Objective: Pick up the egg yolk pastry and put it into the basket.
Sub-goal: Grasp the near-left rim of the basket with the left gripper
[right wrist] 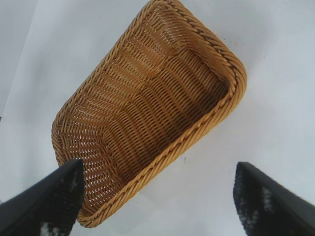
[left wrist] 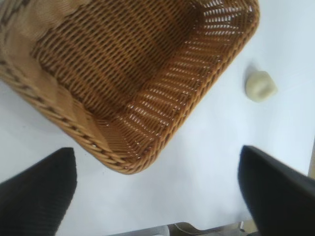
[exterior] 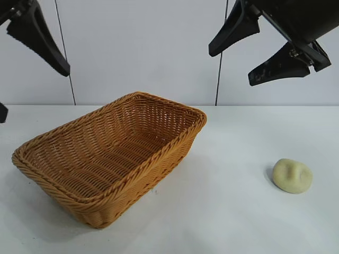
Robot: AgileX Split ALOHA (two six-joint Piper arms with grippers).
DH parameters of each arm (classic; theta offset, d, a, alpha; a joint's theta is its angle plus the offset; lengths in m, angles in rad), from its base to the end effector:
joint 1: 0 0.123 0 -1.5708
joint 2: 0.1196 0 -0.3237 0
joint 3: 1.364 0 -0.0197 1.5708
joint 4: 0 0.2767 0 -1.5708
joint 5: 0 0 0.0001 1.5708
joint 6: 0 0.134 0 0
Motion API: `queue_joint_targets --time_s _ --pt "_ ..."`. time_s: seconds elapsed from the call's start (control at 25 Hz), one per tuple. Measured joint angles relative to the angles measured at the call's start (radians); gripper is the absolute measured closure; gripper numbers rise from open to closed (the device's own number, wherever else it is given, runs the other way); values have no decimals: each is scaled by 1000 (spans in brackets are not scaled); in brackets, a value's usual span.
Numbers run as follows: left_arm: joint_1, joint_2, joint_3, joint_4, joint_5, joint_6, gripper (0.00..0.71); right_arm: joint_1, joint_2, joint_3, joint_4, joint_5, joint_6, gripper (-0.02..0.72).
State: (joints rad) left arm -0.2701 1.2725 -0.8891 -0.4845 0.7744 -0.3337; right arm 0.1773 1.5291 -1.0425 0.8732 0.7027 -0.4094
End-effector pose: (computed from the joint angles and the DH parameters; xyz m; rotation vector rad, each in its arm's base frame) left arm 0.2584 -0.1169 0.2723 -0.4393 2.6622 -0.7597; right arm 0.3429 0.1289 0.2652 -0.0413 2.4965 0.8558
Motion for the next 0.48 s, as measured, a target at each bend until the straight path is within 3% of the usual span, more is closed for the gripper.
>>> queue_joint_targets --time_s 0.2,0.4,0.48 --pt "-16 -10 6 97 15 -190 70 0 0 0 0 0 0 107" --pt "-129 22 6 294 -28 -482 70 0 0 0 0 0 5 107" --pt "-149 59 6 369 -42 -610 70 0 0 0 0 0 13 107"
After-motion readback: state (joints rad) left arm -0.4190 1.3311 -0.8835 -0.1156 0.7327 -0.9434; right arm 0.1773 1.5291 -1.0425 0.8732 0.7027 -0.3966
